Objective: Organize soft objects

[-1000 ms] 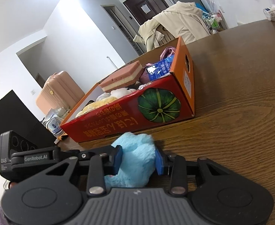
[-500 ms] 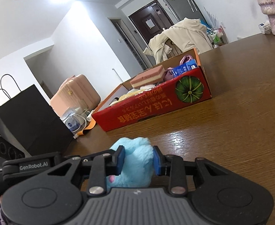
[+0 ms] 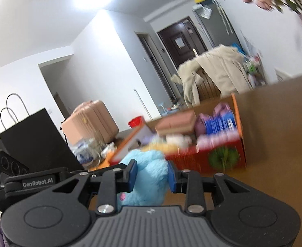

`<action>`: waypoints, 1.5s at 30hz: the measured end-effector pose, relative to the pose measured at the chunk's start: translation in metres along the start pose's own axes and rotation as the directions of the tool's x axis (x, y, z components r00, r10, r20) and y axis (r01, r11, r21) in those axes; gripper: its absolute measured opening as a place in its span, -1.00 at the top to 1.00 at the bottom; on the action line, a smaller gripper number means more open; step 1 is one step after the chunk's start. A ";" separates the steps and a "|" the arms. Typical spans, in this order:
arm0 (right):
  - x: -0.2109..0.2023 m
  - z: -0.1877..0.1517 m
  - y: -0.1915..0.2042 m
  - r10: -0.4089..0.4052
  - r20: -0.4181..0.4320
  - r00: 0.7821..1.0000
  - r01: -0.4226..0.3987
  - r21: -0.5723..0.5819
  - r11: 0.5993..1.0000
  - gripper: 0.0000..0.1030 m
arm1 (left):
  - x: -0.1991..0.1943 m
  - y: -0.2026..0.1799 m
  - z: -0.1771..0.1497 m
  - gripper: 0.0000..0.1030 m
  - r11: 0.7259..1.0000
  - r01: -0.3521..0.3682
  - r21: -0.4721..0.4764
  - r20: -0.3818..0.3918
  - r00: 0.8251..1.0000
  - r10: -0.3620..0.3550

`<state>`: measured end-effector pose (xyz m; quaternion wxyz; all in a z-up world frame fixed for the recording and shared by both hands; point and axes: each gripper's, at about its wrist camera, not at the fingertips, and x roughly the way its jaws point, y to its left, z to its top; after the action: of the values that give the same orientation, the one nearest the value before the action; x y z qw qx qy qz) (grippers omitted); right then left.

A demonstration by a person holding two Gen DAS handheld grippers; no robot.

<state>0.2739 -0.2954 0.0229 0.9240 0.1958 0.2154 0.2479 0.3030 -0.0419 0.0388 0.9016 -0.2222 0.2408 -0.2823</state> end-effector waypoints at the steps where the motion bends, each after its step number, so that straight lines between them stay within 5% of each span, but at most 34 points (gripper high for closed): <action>1: 0.009 0.012 -0.002 0.006 0.004 1.000 -0.006 -0.016 1.000 0.41 | 0.008 0.002 0.010 0.31 1.000 -0.004 0.013 0.009 1.000 0.004; 6: 0.068 0.064 -0.027 0.061 -0.013 0.998 -0.061 -0.019 0.998 0.41 | 0.058 0.023 0.053 0.31 0.997 -0.053 0.049 0.014 0.999 0.053; 12: 0.141 0.087 -0.064 0.086 -0.081 0.993 -0.087 -0.013 0.996 0.41 | 0.098 0.050 0.059 0.40 0.986 -0.136 0.098 0.000 0.991 0.137; 17: 0.178 0.067 -0.072 -0.157 -0.177 0.972 0.127 -0.167 0.978 0.60 | 0.112 0.060 0.040 0.40 0.977 -0.160 0.144 -0.040 0.985 0.167; 26: 0.193 0.045 -0.068 -0.187 -0.227 0.956 0.133 -0.232 0.964 0.80 | 0.118 0.067 0.033 0.37 0.978 -0.167 0.127 -0.066 0.982 0.177; 34: 0.153 0.059 -0.057 -0.207 -0.144 0.968 0.175 -0.208 0.962 0.64 | 0.077 0.049 0.049 0.25 0.947 -0.251 0.199 -0.006 0.966 0.257; 36: 0.130 0.061 -0.055 -0.220 -0.111 0.969 0.197 -0.186 0.963 0.38 | 0.056 0.050 0.050 0.19 0.929 -0.292 0.226 -0.005 0.954 0.301; 38: 0.103 0.059 -0.051 -0.250 -0.090 0.964 0.230 -0.184 0.956 0.34 | 0.033 0.052 0.048 0.09 0.904 -0.349 0.248 0.008 0.934 0.358; 41: 0.068 0.055 -0.044 -0.286 -0.046 0.957 0.273 -0.185 0.944 0.15 | -0.003 0.057 0.040 -0.38 0.863 -0.439 0.251 0.058 0.897 0.439; 45: 0.029 0.042 -0.034 -0.312 0.007 0.950 0.308 -0.169 0.936 -0.14 | -0.038 0.058 0.024 -0.64 0.813 -0.519 0.264 0.126 0.854 0.504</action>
<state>0.3303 -0.3175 0.0335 0.9625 0.0785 0.2313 0.1184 0.3122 0.0308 0.0381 0.9725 -0.0226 0.2251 -0.0560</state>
